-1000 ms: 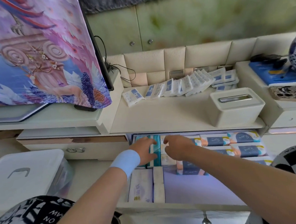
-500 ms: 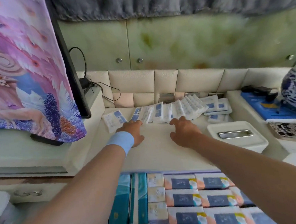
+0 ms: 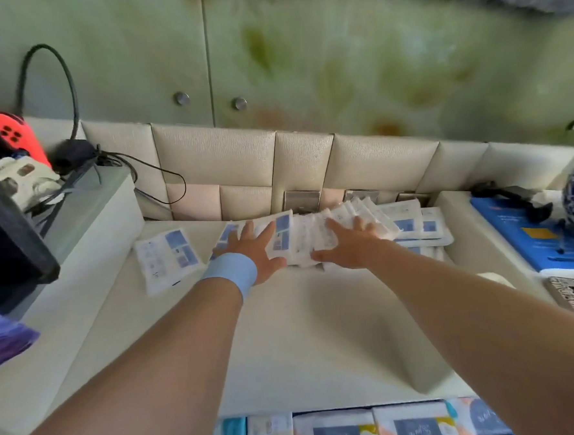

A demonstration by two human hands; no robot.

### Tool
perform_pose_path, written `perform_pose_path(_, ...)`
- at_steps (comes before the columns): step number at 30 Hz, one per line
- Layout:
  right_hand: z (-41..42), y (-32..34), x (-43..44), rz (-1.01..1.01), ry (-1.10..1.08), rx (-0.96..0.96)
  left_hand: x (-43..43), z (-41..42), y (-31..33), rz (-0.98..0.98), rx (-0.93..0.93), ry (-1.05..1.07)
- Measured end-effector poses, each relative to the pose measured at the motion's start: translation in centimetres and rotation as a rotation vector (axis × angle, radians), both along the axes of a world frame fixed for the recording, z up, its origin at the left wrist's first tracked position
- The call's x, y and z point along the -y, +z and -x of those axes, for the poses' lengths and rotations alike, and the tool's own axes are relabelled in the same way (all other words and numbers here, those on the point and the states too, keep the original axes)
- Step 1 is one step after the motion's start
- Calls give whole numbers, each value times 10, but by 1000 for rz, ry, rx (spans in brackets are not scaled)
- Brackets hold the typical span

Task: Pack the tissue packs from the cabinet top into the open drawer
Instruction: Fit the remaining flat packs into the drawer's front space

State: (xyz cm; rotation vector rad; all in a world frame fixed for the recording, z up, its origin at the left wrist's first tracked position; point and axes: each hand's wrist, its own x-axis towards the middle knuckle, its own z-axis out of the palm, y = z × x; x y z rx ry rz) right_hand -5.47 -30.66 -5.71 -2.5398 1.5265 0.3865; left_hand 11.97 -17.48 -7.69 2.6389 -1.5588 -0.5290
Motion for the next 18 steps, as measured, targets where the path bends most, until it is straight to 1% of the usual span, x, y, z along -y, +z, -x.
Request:
perform_pose_path(3, -8, -13, -16, -29, -12, 101, -4, -6, -12, 12, 52, -12)
perform_pose_path(5, -13, -13, -31, -49, -28, 155, -7, -7, -5, 59, 52, 45)
perform_pose_path(6, -13, -12, -38, -59, -26, 168, -7, -7, 1, 61, 51, 68)
perform_pose_path(8, -11, -11, -48, -74, -1, 161, -9, -6, 15, 5, 73, 86)
perform_pose_path(10, -6, -11, -52, -92, 52, 134, -11, -3, 26, -10, 135, 119)
perform_pose_path(12, 1, -4, -52, -111, 129, 113, -13, 2, 34, 72, 184, 169)
perform_pose_path(14, 11, 9, -50, -119, 222, 165, -10, 8, 38, 192, 171, 157)
perform_pose_path(16, 23, 23, -42, -75, 255, 302, -2, 18, 40, 277, 102, 74)
perform_pose_path(18, 37, 32, -19, 110, 197, 391, 9, 32, 39, 318, 64, -38)
